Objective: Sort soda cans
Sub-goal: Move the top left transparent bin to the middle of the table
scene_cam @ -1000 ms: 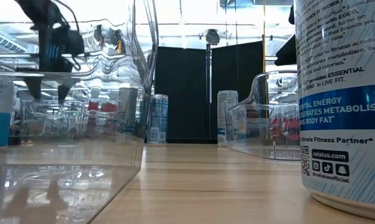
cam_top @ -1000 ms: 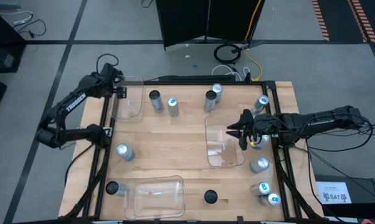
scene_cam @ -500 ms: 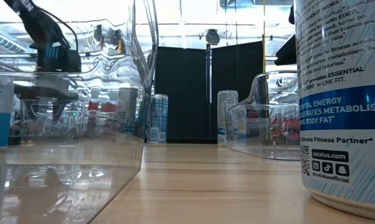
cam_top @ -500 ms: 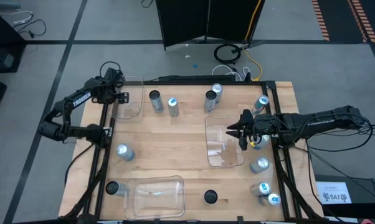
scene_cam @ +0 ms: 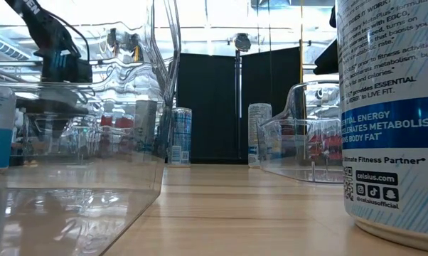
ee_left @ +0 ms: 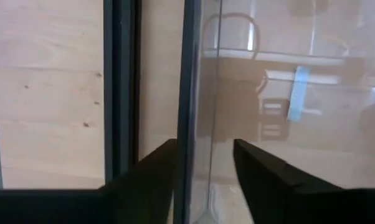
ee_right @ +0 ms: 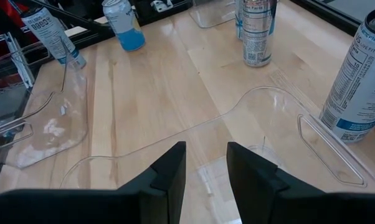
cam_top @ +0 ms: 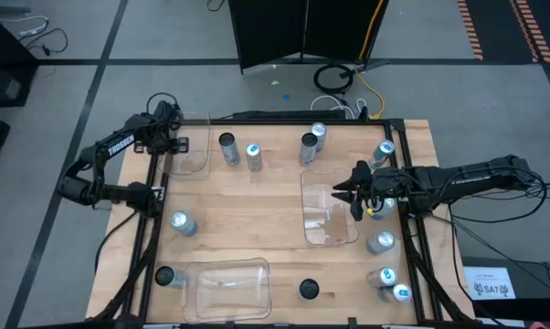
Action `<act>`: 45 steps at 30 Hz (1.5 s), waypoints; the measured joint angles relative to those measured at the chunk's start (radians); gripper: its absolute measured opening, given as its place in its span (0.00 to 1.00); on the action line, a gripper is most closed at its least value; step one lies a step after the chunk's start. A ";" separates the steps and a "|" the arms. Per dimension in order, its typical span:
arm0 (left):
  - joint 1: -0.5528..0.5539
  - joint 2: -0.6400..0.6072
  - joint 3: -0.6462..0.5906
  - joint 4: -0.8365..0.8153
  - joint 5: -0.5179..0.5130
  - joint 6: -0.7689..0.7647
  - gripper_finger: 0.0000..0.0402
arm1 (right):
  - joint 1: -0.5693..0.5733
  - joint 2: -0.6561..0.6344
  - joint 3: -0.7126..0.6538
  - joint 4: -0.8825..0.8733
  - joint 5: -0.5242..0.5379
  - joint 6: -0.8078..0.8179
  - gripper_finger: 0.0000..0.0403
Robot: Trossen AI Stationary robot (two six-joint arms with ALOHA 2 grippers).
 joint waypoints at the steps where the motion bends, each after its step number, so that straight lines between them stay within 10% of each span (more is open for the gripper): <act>1: 0.000 0.000 0.000 -0.004 0.000 0.000 0.35 | 0.000 0.000 0.000 0.000 0.000 0.000 0.27; 9: 0.000 -0.001 0.002 -0.023 0.008 0.003 0.03 | 0.000 0.000 0.000 0.000 0.000 0.000 0.27; 45: 0.000 -0.419 0.000 -0.188 -0.011 0.060 0.04 | 0.000 0.000 0.000 -0.001 0.000 0.000 0.27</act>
